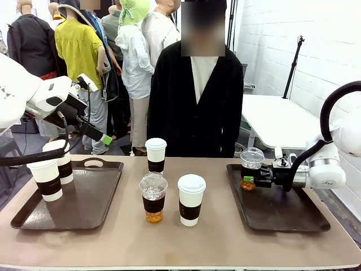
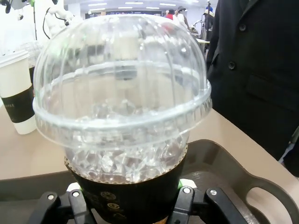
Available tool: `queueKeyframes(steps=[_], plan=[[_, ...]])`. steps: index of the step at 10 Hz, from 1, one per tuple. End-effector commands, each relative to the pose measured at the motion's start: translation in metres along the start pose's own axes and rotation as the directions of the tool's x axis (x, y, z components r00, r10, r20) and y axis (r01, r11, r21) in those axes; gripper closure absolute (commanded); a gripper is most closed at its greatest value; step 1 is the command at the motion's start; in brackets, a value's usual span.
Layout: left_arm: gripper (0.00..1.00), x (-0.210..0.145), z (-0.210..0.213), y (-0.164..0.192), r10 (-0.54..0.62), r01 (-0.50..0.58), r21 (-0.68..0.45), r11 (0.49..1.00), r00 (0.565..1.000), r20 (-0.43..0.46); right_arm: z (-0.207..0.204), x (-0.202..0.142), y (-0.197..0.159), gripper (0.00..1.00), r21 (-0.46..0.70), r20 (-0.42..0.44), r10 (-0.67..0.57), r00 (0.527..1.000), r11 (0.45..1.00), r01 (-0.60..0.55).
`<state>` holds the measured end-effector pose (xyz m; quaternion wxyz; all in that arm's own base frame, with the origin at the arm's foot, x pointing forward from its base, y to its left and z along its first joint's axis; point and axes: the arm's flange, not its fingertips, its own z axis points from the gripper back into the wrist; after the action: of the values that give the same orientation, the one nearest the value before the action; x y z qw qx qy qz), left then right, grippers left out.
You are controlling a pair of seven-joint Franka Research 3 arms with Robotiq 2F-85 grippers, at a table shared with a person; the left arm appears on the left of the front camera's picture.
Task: Distribute the coffee onto the tray.
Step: Pick up one iced Americano and place it on the right Handle tray.
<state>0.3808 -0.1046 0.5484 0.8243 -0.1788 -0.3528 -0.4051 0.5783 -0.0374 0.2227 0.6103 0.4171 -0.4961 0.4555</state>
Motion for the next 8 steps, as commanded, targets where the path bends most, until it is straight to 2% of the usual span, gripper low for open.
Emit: queueKeyframes(steps=[1,2,8], plan=[[0.0,-0.001,0.0,0.001,0.004,-0.004,-0.008,1.0,1.0,0.0,-0.004,0.006,-0.005,0.15,0.003,0.008,-0.036,0.999,0.999,0.036],[0.0,-0.001,0.0,0.001,0.004,-0.004,-0.008,1.0,1.0,0.0,-0.003,0.006,-0.004,0.0,0.009,0.004,-0.054,0.999,0.999,0.054],[0.0,-0.001,0.0,0.001,0.004,-0.004,-0.008,1.0,1.0,0.0,0.019,0.003,0.023,0.0,-0.041,0.005,-0.117,0.993,0.992,0.117]])
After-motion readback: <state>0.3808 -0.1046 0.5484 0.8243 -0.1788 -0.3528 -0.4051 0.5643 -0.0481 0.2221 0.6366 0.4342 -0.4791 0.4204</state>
